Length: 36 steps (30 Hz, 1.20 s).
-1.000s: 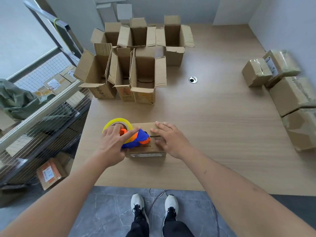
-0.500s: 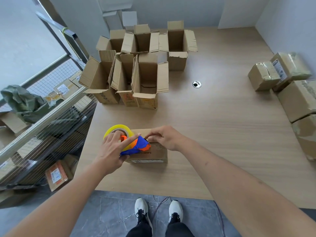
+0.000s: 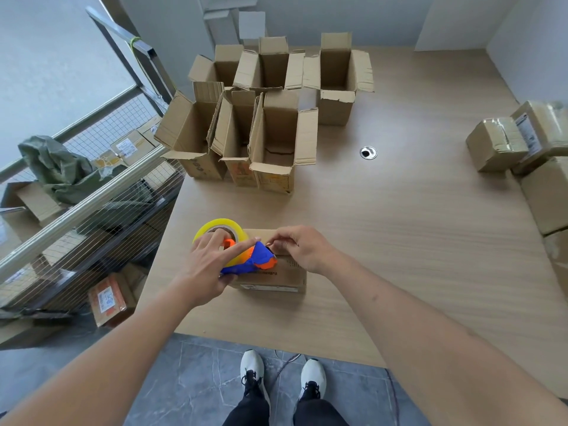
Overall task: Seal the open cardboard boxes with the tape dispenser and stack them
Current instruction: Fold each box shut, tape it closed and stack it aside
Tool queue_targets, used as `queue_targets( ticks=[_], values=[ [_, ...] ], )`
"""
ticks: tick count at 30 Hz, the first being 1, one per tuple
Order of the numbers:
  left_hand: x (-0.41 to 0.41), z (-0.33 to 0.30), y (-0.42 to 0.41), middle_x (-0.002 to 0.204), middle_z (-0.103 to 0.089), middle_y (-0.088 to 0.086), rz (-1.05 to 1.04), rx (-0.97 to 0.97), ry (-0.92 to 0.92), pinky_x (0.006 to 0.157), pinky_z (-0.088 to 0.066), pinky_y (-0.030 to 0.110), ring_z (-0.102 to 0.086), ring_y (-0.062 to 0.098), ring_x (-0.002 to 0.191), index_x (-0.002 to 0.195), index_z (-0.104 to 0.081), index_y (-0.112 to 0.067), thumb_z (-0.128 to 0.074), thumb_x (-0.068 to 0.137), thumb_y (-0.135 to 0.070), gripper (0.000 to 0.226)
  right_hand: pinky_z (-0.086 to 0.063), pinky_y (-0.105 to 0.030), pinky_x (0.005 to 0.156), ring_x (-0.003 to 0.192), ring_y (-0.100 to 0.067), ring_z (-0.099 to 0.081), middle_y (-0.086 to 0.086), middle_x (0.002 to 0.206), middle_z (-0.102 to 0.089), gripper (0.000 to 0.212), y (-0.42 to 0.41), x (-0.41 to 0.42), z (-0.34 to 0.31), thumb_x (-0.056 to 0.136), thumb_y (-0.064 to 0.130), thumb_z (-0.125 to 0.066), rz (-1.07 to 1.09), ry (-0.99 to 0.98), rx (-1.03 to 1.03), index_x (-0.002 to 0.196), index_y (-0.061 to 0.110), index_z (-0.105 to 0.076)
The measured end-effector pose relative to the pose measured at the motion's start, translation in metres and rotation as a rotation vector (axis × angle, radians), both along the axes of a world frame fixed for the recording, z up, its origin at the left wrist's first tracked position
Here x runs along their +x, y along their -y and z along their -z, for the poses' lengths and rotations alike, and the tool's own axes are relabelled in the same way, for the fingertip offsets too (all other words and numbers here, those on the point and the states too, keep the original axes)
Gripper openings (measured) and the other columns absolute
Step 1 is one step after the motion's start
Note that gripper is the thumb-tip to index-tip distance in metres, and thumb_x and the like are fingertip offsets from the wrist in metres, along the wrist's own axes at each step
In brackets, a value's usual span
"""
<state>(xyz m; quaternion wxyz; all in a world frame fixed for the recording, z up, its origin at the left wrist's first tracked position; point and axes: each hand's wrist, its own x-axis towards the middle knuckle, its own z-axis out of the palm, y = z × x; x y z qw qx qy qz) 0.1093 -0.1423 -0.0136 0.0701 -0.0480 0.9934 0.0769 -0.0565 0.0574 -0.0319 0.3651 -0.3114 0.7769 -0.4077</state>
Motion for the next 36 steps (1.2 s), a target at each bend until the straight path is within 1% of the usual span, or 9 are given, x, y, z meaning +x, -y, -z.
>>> queue_targets(
  ticks=[3,5,11,15,18,20,26,32,36],
  values=[
    [0.001,0.0,-0.001,0.122,-0.045,0.004,-0.002,-0.005,-0.002,0.094,-0.044,0.047,-0.048,0.03,0.111,0.157,-0.022,-0.054,-0.088,0.072,-0.027,0.11,-0.051,-0.04,0.098,0.108,-0.018,-0.063,0.002,0.109,-0.072,0.026,0.002,-0.001,-0.002,0.107,0.019,-0.047,-0.044,-0.008,0.045,0.111,0.023,-0.072],
    [0.001,-0.001,-0.001,0.123,-0.045,0.004,0.0,-0.004,-0.001,0.095,-0.044,0.048,-0.048,0.03,0.111,0.157,-0.02,-0.054,-0.087,0.073,-0.027,0.111,-0.05,-0.041,0.099,0.109,-0.017,-0.061,0.004,0.112,-0.071,0.027,0.001,-0.003,-0.004,0.107,0.023,-0.045,-0.055,0.027,0.056,0.113,0.025,-0.072],
    [0.0,0.0,-0.002,0.126,-0.045,0.005,0.007,-0.006,-0.008,0.098,-0.043,0.049,-0.048,0.033,0.116,0.158,-0.004,-0.057,-0.086,0.077,-0.033,0.118,-0.051,-0.022,0.075,0.087,-0.005,-0.062,0.014,0.095,-0.067,0.011,0.0,-0.005,-0.007,0.099,0.026,-0.064,-0.075,-0.046,0.041,0.107,0.027,-0.071],
    [0.002,0.002,-0.006,0.122,-0.048,0.005,0.064,-0.062,-0.084,0.093,-0.042,0.047,-0.049,0.033,0.111,0.158,-0.013,-0.056,-0.071,0.089,-0.054,0.09,-0.054,-0.03,0.074,0.08,-0.007,-0.063,0.01,0.087,-0.072,0.008,0.006,0.0,-0.005,0.096,0.026,-0.071,0.035,-0.107,0.014,0.098,0.024,-0.078],
    [0.0,0.002,-0.008,0.115,-0.048,0.003,0.065,-0.083,-0.124,0.088,-0.04,0.042,-0.051,0.029,0.104,0.158,-0.016,-0.055,-0.055,0.097,-0.057,0.073,-0.057,-0.035,0.077,0.079,-0.012,-0.067,0.008,0.085,-0.075,0.009,0.006,0.003,-0.002,0.094,0.025,-0.072,0.077,-0.13,-0.025,0.097,0.025,-0.081],
    [-0.001,0.001,-0.01,0.113,-0.048,0.003,0.054,-0.088,-0.134,0.086,-0.038,0.04,-0.051,0.028,0.1,0.157,-0.017,-0.055,-0.049,0.096,-0.059,0.069,-0.056,-0.035,0.078,0.081,-0.013,-0.067,0.007,0.086,-0.077,0.009,0.004,0.005,0.001,0.091,0.022,-0.075,0.133,-0.151,-0.068,0.097,0.024,-0.082],
    [0.002,0.002,-0.01,0.111,-0.048,0.002,0.032,-0.084,-0.128,0.083,-0.039,0.039,-0.05,0.026,0.095,0.158,-0.017,-0.054,-0.061,0.094,-0.055,0.078,-0.059,-0.037,0.077,0.081,-0.008,-0.07,0.009,0.084,-0.077,0.009,0.004,0.011,0.003,0.09,0.022,-0.075,0.254,-0.165,-0.133,0.094,0.024,-0.083],
    [-0.002,-0.001,-0.01,0.114,-0.05,0.002,0.007,-0.047,-0.097,0.088,-0.041,0.041,-0.051,0.027,0.1,0.157,-0.019,-0.056,-0.066,0.093,-0.052,0.08,-0.056,-0.036,0.08,0.08,-0.009,-0.067,0.008,0.083,-0.076,0.007,0.0,0.012,0.002,0.09,0.022,-0.075,0.201,-0.256,-0.095,0.092,0.019,-0.081],
    [-0.002,0.001,-0.005,0.115,-0.049,0.0,0.043,-0.01,-0.097,0.09,-0.041,0.042,-0.051,0.026,0.104,0.157,-0.019,-0.056,-0.067,0.093,-0.052,0.08,-0.055,-0.034,0.084,0.086,-0.012,-0.069,0.002,0.089,-0.077,0.008,-0.004,0.012,-0.005,0.09,0.02,-0.077,0.156,-0.262,-0.082,0.095,0.015,-0.081]
  ],
)
